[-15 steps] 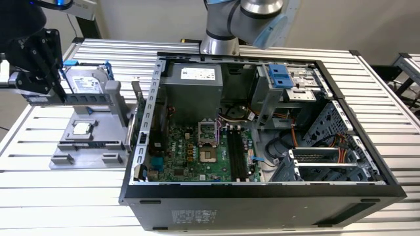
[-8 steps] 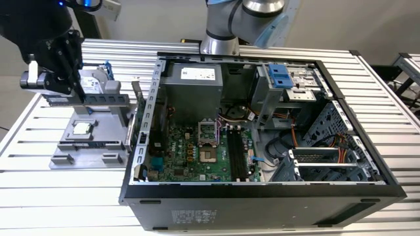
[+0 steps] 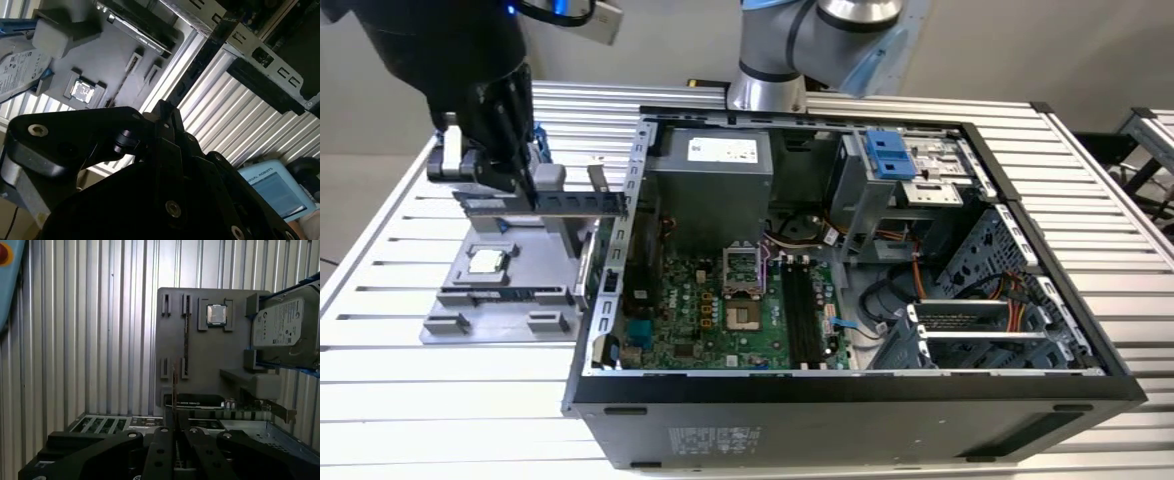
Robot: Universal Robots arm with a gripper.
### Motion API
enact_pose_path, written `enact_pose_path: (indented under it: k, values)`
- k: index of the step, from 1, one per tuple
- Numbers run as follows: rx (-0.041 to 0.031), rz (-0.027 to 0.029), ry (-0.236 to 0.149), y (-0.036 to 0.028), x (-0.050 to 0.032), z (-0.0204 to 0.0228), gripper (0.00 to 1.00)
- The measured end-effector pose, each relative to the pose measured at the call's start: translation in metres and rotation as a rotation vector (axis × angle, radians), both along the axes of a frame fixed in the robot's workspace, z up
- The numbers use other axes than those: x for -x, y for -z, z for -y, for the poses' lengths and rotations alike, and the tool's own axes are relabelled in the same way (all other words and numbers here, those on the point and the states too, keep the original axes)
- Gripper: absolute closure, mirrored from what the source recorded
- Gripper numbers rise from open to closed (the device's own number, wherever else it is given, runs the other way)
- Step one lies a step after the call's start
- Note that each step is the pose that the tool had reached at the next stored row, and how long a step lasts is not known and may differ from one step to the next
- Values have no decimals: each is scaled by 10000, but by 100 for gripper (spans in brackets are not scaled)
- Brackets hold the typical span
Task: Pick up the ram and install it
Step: 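Pick up the ram and move it above insertion slot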
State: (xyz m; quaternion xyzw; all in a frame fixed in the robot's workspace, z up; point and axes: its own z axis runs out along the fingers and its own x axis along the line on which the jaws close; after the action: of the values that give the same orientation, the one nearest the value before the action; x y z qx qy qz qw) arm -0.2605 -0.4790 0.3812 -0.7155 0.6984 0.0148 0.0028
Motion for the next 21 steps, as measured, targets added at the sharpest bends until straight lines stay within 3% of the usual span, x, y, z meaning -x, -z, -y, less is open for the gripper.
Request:
enact_pose_path:
  k: [21]
  values:
    - [0, -14, 2, 0, -937, 0, 100]
